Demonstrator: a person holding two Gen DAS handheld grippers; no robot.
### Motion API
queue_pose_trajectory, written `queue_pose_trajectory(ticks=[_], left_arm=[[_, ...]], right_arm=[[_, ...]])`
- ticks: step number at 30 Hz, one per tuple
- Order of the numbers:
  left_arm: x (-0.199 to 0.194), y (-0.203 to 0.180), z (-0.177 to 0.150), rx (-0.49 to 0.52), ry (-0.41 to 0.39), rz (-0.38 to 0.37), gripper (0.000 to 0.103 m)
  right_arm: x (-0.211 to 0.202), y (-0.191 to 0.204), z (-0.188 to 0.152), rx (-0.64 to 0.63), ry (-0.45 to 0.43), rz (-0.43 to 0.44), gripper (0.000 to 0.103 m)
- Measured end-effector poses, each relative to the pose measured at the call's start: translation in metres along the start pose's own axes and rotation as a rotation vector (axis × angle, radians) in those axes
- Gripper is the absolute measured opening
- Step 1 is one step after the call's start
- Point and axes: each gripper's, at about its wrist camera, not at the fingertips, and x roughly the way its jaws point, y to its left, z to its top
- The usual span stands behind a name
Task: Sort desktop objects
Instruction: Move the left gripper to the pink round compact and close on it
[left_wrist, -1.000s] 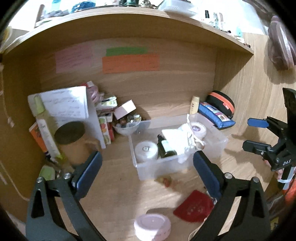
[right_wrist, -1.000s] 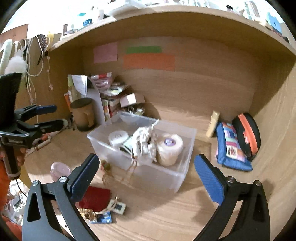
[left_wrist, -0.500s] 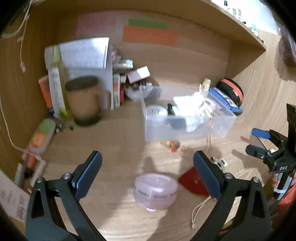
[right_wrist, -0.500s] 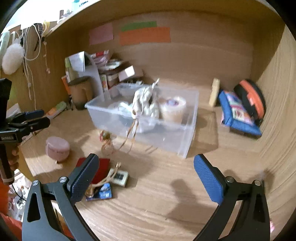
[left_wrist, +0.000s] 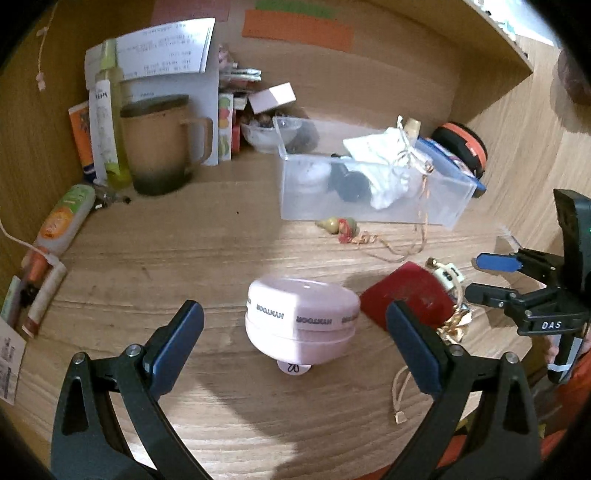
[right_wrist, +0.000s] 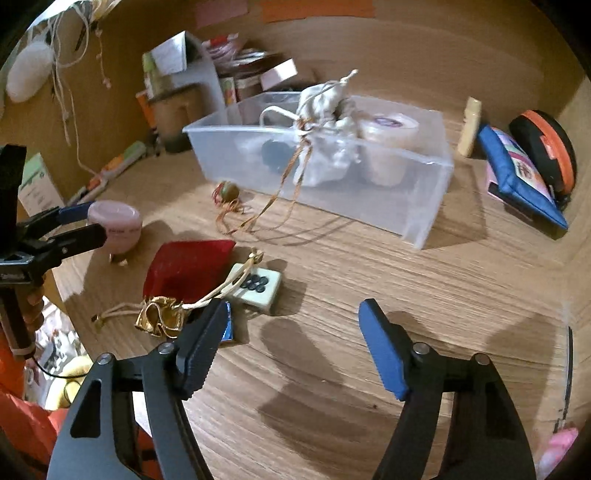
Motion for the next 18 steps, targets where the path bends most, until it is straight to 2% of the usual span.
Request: queue_pose_trajectory(ticks=[11, 12, 16, 18], left_arm=[[0.014, -0.006, 0.001, 0.036, 0.017, 0.018, 0.100], [0.015, -0.007, 0.001, 0.041, 0.017, 0.019, 0.098], [0.023, -0.006, 0.003, 0.037, 0.050, -0.002, 0.081], [0.028, -0.004, 0.004, 0.025, 0.063, -0.002, 0.080]], right_arm=[[0.015, 0.015, 0.005, -0.053, 0.020, 0.005, 0.058], [0.016, 0.015, 0.006, -0.050, 0.022, 0.007, 0.058], [0.019, 0.015, 0.010, -0.042, 0.025, 0.022, 0.054], [0.021, 0.015, 0.011, -0.033, 0.028, 0.029, 0.052]])
